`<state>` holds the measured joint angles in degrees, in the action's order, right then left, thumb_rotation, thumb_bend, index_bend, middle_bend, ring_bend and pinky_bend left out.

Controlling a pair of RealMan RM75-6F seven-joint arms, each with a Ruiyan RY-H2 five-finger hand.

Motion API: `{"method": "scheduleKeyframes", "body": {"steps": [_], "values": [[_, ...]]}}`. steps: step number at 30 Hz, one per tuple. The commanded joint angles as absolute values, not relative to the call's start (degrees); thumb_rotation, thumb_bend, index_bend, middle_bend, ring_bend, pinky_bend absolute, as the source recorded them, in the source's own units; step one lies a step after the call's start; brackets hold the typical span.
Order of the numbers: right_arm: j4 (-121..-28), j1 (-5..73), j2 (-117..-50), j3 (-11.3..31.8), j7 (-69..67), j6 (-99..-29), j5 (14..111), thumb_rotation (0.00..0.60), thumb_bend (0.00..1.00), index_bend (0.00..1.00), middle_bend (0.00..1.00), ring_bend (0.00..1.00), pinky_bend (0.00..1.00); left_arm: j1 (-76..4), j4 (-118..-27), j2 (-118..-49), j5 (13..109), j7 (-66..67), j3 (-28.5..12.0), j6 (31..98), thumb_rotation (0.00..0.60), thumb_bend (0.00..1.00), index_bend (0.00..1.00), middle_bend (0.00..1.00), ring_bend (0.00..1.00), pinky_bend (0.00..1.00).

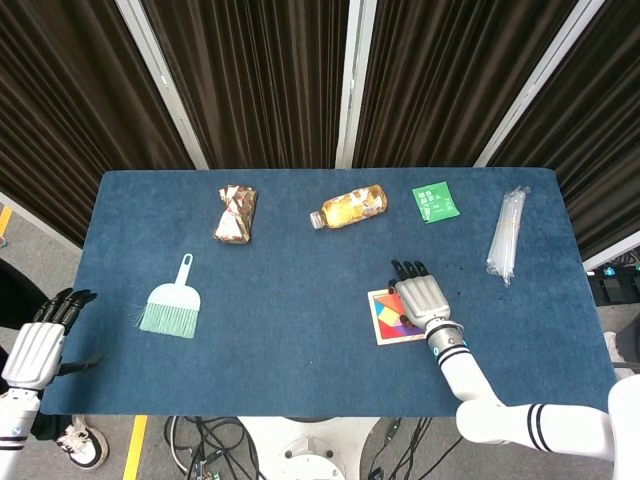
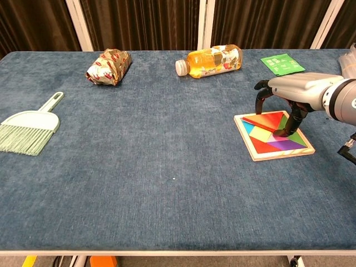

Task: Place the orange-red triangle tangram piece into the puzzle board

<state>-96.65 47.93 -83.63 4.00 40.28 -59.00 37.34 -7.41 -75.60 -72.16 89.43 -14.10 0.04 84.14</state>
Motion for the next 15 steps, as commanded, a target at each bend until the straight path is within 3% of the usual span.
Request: {"method": "scheduleKeyframes", "body": {"steps": [1, 15], "values": [[-96.6, 48.0, -83.7, 4.1, 40.1, -58.9, 37.5, 0.6, 0.18, 0.36, 0.0, 0.0, 0.0, -7.4, -75.6, -72.1, 89.4, -14.1, 0.0, 84.1, 0.6, 0.0, 0.16, 0.12, 0.05, 0.17], [-97.0, 47.9, -83.1, 3.9, 39.8, -58.8, 37.6, 0.6, 0.18, 0.27, 0.0, 0.0, 0.0, -7.4, -75.6, -72.0, 89.3, -14.4, 0.0, 84.0, 0.6, 0.0, 0.16, 0.12, 0.05, 0.17]]}}
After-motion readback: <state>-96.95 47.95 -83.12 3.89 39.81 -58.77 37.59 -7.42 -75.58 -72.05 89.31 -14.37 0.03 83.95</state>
